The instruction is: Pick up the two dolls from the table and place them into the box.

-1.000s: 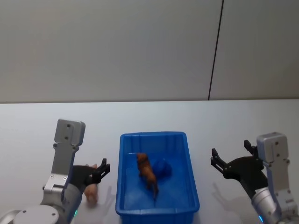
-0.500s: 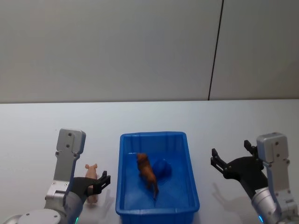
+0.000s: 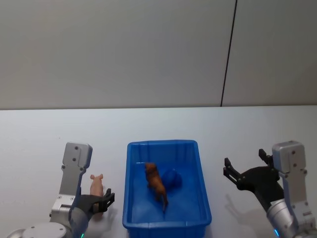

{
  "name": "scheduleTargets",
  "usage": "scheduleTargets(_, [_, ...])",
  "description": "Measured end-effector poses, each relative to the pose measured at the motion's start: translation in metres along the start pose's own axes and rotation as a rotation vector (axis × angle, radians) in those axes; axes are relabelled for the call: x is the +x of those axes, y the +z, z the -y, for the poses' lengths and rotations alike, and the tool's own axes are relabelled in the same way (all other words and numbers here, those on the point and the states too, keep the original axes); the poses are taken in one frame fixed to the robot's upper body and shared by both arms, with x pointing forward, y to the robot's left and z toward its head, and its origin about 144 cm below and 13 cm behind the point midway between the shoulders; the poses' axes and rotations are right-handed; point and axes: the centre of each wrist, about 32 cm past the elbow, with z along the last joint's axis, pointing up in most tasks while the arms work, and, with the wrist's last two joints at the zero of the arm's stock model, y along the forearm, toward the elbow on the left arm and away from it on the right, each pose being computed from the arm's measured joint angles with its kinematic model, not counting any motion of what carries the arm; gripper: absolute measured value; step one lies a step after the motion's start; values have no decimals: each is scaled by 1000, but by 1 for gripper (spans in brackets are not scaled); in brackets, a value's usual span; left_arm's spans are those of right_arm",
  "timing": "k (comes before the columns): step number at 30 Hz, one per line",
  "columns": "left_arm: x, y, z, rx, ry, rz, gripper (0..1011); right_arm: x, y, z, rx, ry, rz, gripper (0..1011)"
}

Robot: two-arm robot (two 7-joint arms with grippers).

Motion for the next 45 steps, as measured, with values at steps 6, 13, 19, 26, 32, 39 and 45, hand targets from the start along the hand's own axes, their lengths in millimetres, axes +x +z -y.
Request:
scheduleTargets(6, [1, -2, 6, 18, 8, 10, 781, 0, 0, 0, 0, 0, 0, 1001])
scheduleTargets(13, [1, -3, 12, 29, 15, 25, 519, 0, 0, 0, 0, 0, 0, 1001])
scheduleTargets(19, [2, -4, 14, 22, 15, 40, 382, 0, 0, 0, 0, 0, 0, 1001])
scheduleTargets(26, [2, -2, 13, -26, 11, 62, 378, 0, 0, 0, 0, 0, 0, 1001])
scheduleTargets(32, [4, 2, 9, -94, -1, 87, 377, 0, 0, 0, 0, 0, 0, 1001])
scheduleTargets(39, [6, 8, 5, -189, -36, 114, 377, 0, 0, 0, 0, 0, 0, 1001])
scheduleTargets(45, [10, 13, 3, -274, -93, 129, 377, 0, 0, 0, 0, 0, 0, 1001])
